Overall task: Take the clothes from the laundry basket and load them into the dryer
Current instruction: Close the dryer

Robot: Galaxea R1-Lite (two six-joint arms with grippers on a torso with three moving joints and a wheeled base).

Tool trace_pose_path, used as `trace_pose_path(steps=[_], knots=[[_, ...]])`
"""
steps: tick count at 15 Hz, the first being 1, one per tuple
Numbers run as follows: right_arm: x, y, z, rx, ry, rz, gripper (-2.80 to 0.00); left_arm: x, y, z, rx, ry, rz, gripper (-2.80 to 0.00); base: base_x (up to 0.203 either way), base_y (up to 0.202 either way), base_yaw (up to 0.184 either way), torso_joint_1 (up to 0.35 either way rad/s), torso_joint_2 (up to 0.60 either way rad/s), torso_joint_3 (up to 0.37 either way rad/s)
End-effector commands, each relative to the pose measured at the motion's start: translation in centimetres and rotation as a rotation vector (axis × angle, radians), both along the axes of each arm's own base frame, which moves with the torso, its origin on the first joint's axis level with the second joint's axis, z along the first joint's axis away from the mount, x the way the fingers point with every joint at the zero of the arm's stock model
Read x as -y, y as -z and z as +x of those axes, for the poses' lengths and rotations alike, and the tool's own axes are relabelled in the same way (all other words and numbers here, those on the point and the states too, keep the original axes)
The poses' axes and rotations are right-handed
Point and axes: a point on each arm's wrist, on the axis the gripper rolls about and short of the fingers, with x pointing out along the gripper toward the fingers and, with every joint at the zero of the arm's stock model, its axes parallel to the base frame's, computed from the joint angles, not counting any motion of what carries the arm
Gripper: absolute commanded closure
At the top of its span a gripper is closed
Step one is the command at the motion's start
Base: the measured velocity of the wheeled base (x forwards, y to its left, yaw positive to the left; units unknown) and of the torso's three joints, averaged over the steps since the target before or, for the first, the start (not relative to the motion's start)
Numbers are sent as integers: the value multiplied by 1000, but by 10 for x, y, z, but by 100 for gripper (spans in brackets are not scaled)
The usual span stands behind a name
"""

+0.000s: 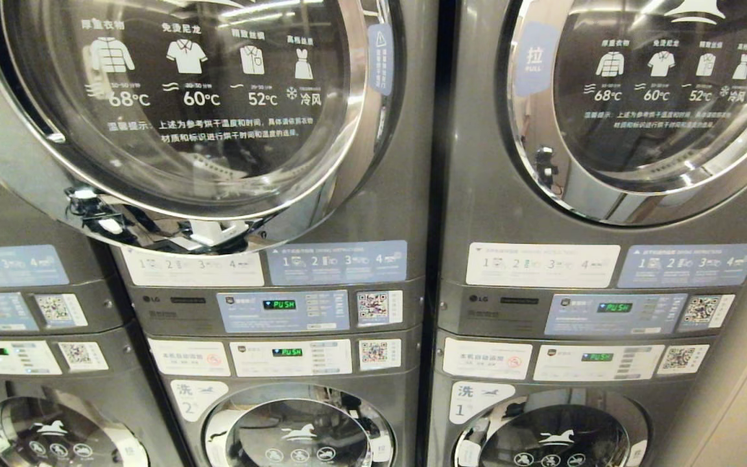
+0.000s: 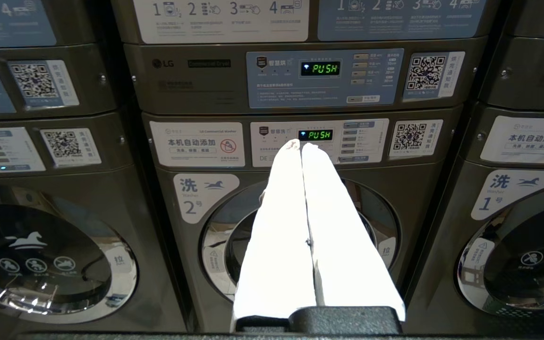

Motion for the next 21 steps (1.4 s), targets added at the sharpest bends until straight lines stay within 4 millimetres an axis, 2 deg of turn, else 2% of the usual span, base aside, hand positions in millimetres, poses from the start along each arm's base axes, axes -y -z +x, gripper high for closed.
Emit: trace_pose_path(steps=[1, 4, 7, 10, 11, 12, 14, 16, 18, 19, 21], knots=[[0, 0, 0, 9, 1, 2, 0, 0, 0, 0, 1, -3, -6, 0, 0, 0, 0, 0, 0, 0], [0, 0, -1, 9, 1, -2, 0, 0, 0, 0, -1, -4, -16, 0, 0, 0, 0, 0, 0, 0], [0, 0, 0, 8, 2, 0, 0, 1, 0, 0, 2, 52, 158, 0, 0, 0, 0, 0, 0, 0], [0, 0, 0, 7, 0, 1, 0, 1, 0, 0, 3, 52, 164, 0, 0, 0, 0, 0, 0, 0], [0, 0, -1, 8, 3, 5, 0, 1, -2, 0, 18, 52, 168, 0, 0, 0, 0, 0, 0, 0], [0, 0, 0, 6, 3, 6, 0, 1, -11, -3, 47, 51, 169, 0, 0, 0, 0, 0, 0, 0], [0, 0, -1, 8, 3, 3, 0, 1, -57, -10, 126, 52, 160, 0, 0, 0, 0, 0, 0, 0], [0, 0, 0, 7, 3, 5, 0, 1, -121, 1, 137, 38, 101, 0, 0, 0, 0, 0, 0, 0], [0, 0, -1, 8, 3, 3, 0, 0, -195, 37, 129, 5, 6, 0, 0, 0, 0, 0, 0, 0], [0, 0, -1, 8, 3, 3, 0, -1, -224, 61, 124, -15, -50, 0, 0, 0, 0, 0, 0, 0], [0, 0, -1, 8, 2, 2, 0, -2, -258, 112, 134, -49, -132, 0, 0, 0, 0, 0, 0, 0]])
